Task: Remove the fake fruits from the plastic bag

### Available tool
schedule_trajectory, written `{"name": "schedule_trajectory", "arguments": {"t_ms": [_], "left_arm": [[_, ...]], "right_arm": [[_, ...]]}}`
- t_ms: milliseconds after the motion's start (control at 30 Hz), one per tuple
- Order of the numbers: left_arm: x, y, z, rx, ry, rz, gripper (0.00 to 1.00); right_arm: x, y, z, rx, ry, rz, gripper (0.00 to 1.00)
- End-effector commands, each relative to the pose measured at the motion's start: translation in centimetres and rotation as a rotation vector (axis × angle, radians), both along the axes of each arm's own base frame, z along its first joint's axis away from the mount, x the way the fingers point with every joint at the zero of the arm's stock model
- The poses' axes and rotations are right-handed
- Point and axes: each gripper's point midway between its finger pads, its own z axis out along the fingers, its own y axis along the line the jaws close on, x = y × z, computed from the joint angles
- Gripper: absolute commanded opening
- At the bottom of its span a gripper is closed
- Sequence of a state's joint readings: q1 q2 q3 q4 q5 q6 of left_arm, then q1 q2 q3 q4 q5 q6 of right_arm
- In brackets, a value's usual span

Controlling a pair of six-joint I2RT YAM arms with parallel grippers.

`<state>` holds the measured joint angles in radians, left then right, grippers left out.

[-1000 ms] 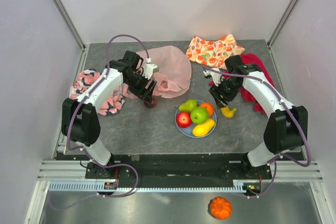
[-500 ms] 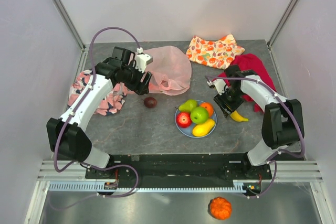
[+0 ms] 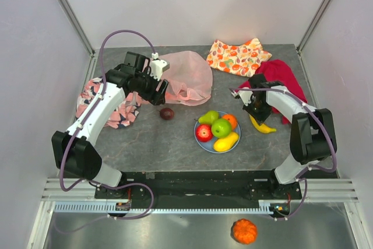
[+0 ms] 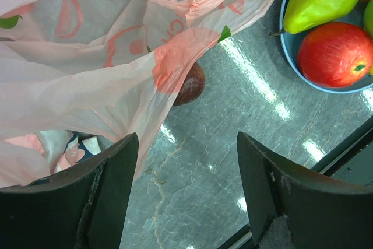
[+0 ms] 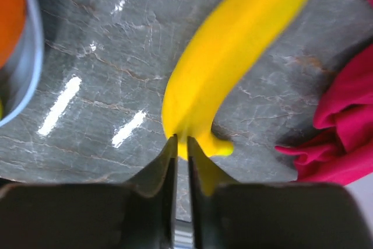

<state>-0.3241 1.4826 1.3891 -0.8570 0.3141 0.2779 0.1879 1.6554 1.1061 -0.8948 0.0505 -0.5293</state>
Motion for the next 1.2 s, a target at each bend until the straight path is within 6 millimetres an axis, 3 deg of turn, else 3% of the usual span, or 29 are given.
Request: {"name": "schedule_trajectory", "arguments": {"t_ms": [0, 100, 133, 267, 333, 367, 400, 467, 600, 700, 833, 1000, 1100, 1167], "left_arm": [[1.5, -0.4, 1.8, -0.027, -0.061, 0.02, 0.75], [1.4, -0.6, 1.5, -0.035, -0.054, 0.018, 0.75], [1.5, -0.7, 1.6, -0.039, -0.057, 0.017, 0.75], [1.6, -0.8, 1.8, -0.042, -0.064, 0.01, 0.75], [1.7, -0.8, 2.0, -0.04, -0.069, 0.008, 0.75], [1.8, -0.8, 2.1, -0.042, -0.073, 0.008, 0.75], [1.8, -0.7, 2.0, -0.04, -0.072, 0.011, 0.75], [1.7, -0.8, 2.2, -0.046, -0.077, 0.01, 0.75], [1.3, -0.6, 2.4, -0.041, -0.089, 0.006, 0.75], [1.0, -0.3, 2.4, -0.034, -0.092, 0.011, 0.75], [0.7, 0.0, 2.3, -0.032, -0.093, 0.014, 0.75], [0.9, 0.4, 2.4, -0.033, -0.099, 0.027, 0.75], [1.0, 0.4, 2.6, -0.035, -0.103, 0.027, 0.75], [1.2, 0.4, 2.8, -0.034, -0.109, 0.026, 0.75]], "right_arm": [[2.2, 1.1, 3.6, 0.064, -0.152, 0.075, 0.12], [1.2, 1.6, 5.5, 0.103, -0.176, 0.164, 0.08], [-0.1, 2.5, 5.9, 0.161, -0.14, 0.21, 0.08], [-1.6, 5.0, 11.0, 0.29, -0.254, 0.437, 0.08], [-1.8, 5.5, 11.7, 0.272, -0.275, 0.477, 0.1], [-1.9, 5.3, 11.2, 0.253, -0.262, 0.47, 0.26], [-1.4, 5.1, 10.7, 0.24, -0.265, 0.41, 0.36], [-0.9, 4.0, 8.2, 0.181, -0.217, 0.311, 0.49], [1.1, 1.4, 4.6, 0.132, -0.158, 0.123, 0.59], [2.1, 1.1, 2.8, 0.14, -0.108, 0.069, 0.62], [3.1, 1.3, 1.0, 0.142, -0.077, 0.062, 0.63], [2.7, 1.3, -0.7, 0.137, -0.025, 0.06, 0.55], [2.3, 1.2, -0.7, 0.137, -0.022, 0.077, 0.31], [2.4, 1.5, 0.9, 0.157, -0.063, 0.089, 0.21]]}}
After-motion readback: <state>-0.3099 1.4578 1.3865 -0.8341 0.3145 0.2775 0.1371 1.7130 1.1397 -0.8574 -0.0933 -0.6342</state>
